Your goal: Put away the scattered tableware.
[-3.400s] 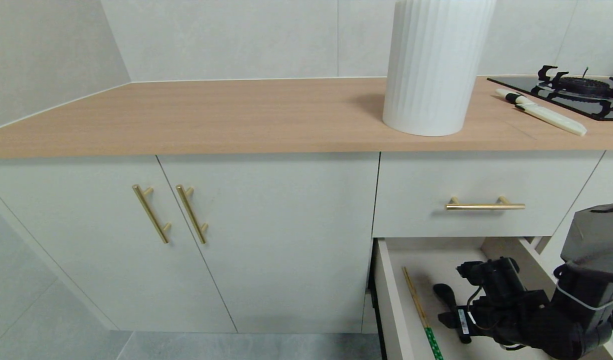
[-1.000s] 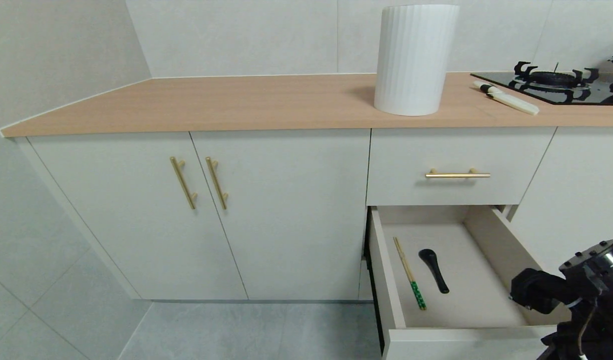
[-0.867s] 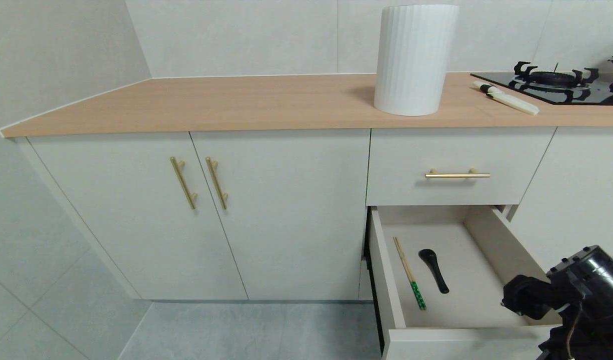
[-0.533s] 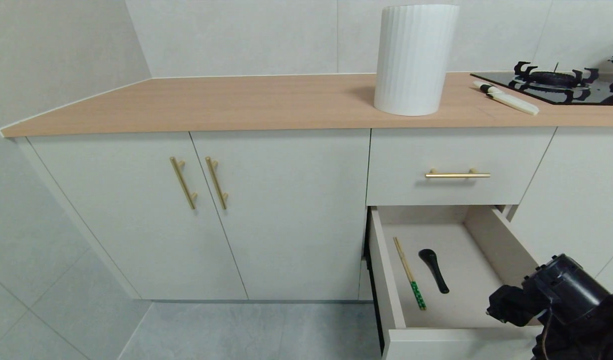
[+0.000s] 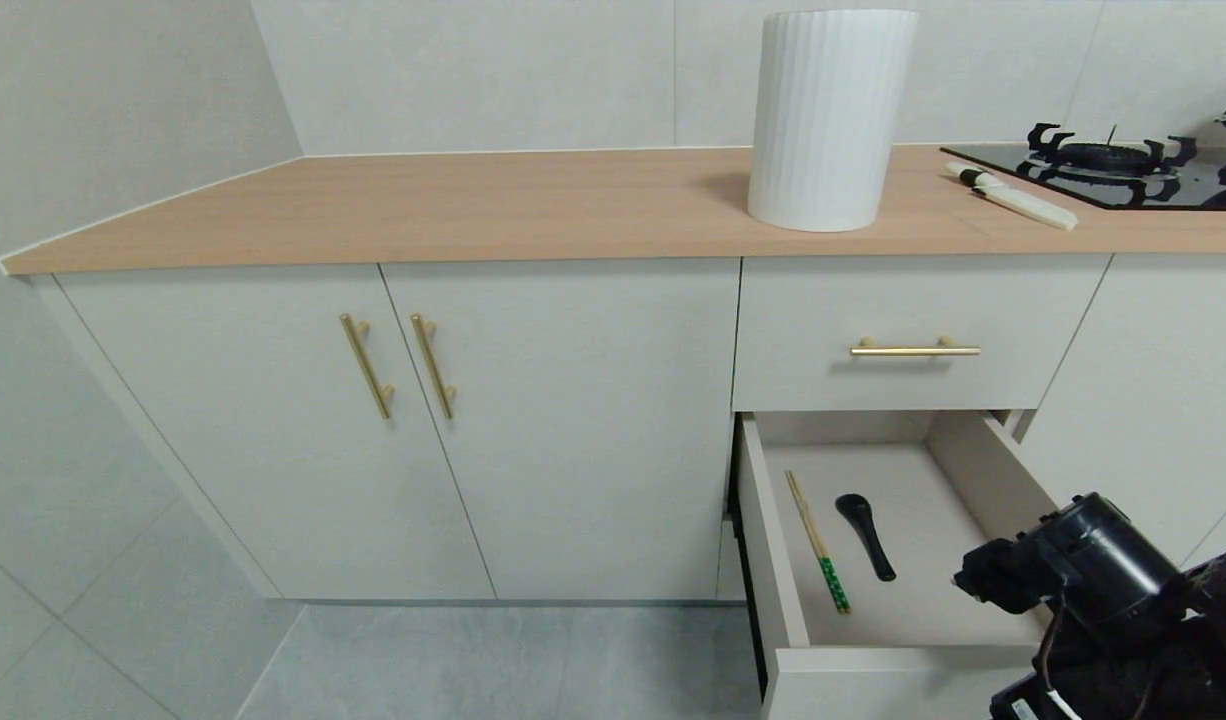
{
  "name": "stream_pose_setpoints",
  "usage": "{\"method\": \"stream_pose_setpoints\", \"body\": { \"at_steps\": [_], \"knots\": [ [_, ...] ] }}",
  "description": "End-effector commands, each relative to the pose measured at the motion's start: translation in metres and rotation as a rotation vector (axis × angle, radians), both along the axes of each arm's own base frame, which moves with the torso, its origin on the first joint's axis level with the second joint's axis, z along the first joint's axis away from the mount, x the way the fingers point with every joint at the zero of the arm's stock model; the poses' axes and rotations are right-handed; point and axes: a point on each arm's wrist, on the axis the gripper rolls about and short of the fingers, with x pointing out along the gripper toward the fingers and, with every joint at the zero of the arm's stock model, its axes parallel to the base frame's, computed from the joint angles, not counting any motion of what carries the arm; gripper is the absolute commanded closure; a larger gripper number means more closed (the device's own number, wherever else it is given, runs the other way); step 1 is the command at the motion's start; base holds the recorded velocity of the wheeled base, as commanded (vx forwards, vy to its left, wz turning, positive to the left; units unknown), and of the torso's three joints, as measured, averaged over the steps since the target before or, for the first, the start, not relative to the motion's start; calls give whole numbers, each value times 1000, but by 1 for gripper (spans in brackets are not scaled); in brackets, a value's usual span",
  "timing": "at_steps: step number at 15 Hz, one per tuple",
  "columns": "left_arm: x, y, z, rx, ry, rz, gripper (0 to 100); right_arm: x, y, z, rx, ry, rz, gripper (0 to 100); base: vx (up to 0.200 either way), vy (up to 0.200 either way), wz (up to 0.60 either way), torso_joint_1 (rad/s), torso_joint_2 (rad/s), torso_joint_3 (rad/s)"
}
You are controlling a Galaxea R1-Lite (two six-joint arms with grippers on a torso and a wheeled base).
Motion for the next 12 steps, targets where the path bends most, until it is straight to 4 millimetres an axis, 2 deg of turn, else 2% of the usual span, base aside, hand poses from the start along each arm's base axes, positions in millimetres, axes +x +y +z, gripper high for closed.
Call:
{"method": "stream_pose_setpoints", "body": {
  "at_steps": [1,3,12],
  "knots": [
    [0,0,0,0,0,0,0,11,4,-11,-18,-1,-57,0,0,0,0,0,0,0],
    [0,0,0,0,0,0,0,17,6,-15,-28,-23,-107,0,0,0,0,0,0,0],
    [0,0,0,0,0,0,0,76,-16,-30,101,-254,-342,0,0,0,0,0,0,0]
  ]
}}
